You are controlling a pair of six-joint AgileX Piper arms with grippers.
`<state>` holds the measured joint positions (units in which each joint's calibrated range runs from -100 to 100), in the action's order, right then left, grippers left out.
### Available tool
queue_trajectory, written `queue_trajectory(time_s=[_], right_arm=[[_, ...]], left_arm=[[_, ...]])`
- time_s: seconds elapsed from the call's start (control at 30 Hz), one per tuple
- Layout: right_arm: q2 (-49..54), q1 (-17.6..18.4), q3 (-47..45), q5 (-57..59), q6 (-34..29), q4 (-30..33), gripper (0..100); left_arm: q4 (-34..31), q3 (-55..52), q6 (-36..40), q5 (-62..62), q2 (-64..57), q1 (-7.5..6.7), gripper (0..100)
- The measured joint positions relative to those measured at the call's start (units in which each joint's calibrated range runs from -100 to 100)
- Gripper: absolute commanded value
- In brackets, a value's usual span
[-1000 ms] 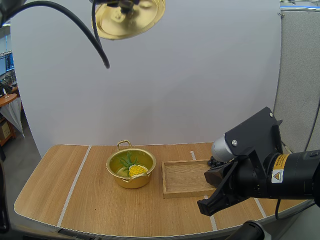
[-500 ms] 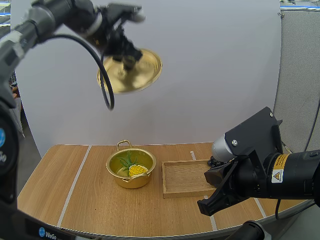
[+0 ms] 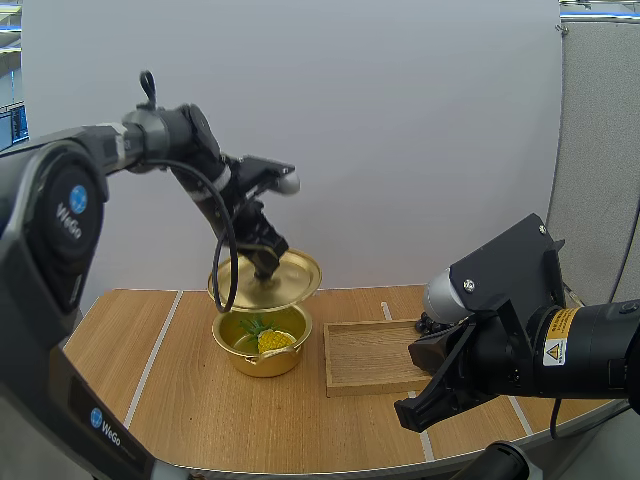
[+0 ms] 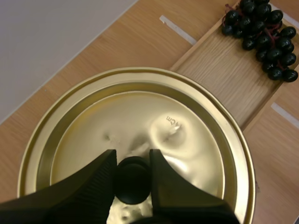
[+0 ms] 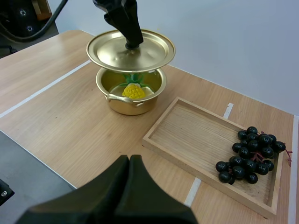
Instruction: Open the pot, put the pineapple inside, and close it
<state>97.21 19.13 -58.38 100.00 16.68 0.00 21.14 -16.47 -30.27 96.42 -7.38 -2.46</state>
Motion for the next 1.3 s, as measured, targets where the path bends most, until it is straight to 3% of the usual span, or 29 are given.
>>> queue_trajectory(time_s=[0.53, 1.3], right_arm=[[0.0, 0.0, 0.0, 0.0, 0.0, 0.0, 0], [0.0, 0.0, 0.0, 0.0, 0.0, 0.0, 0]], left_arm=[[0.0, -7.8, -5.2, -20.5, 3.7, 0.00, 0], [0.1, -9.2, -6.4, -22.2, 9.4, 0.00, 0]])
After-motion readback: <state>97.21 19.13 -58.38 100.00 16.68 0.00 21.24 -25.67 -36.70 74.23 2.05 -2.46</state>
